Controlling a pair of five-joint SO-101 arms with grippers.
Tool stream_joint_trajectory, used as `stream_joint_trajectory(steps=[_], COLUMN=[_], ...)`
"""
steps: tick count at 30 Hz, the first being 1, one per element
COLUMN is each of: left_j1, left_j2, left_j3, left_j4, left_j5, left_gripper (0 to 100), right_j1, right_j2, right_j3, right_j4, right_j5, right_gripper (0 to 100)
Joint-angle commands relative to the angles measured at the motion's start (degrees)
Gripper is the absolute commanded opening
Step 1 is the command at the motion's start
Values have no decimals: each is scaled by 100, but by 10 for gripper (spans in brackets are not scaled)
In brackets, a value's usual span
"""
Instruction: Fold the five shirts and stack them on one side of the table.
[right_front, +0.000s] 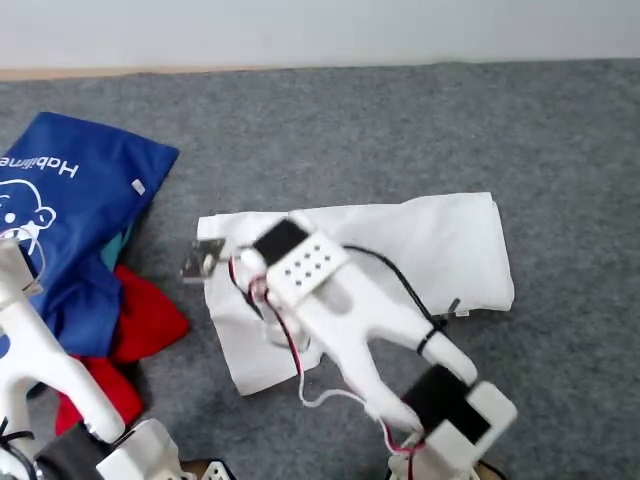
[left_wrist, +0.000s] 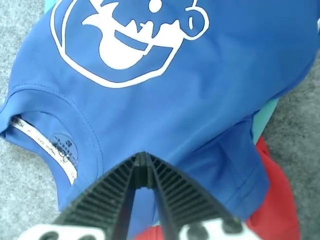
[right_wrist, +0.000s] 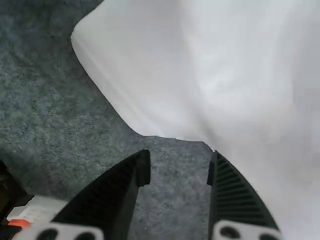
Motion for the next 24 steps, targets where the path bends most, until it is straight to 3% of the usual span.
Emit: stream_joint_trajectory(steps=[1, 10, 19, 24], left_j1=[18, 0, -44, -422], left_j2=[-229, -229, -273, -264], left_j3=[-22, -22, 312, 330], left_j4=[-193, -193, -185, -220], left_j5=[0, -18, -18, 0], left_gripper=[4, 4, 4, 4], right_j1=[-286, -1042, -1121, -1121], right_j2=[-725, -1077, -268, 57], right_j3=[888, 2189, 2180, 2180], right_j4=[-796, -2114, -2879, -3002], right_j5=[-53, -26, 0, 9], right_gripper=[200, 201, 201, 201])
